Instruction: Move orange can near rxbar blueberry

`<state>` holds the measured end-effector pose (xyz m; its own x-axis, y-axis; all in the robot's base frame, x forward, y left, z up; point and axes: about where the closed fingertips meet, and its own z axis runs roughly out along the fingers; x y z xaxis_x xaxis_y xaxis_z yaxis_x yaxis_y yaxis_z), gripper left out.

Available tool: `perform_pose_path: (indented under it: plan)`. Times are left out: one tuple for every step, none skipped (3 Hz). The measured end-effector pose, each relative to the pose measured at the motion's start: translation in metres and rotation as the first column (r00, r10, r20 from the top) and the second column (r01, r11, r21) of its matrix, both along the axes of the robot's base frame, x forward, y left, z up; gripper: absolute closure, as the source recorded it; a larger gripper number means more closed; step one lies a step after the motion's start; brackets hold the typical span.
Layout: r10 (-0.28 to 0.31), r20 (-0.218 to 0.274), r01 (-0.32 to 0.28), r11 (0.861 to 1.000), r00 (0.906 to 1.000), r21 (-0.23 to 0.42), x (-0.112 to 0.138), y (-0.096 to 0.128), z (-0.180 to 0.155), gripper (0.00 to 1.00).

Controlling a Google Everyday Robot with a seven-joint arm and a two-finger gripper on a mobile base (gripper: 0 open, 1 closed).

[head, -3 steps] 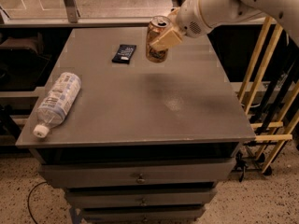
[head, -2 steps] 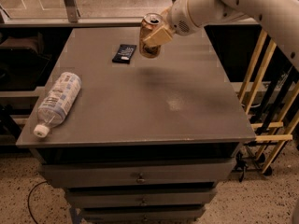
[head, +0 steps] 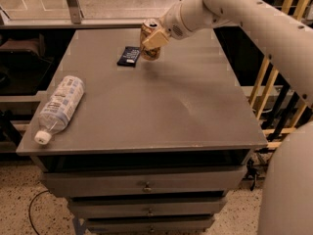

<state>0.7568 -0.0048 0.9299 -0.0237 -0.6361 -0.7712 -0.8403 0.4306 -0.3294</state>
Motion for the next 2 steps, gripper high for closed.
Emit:
perform_pose_path:
  plan:
    - [-0.021,-0.03,0.021,1.0,0.9993,-0.009,0.011,0.004,-0.017,0.84]
    - [-0.029,-0.059,0.028,0.999,0.9978,-0.018,0.017,0.008,-0.032,0.61]
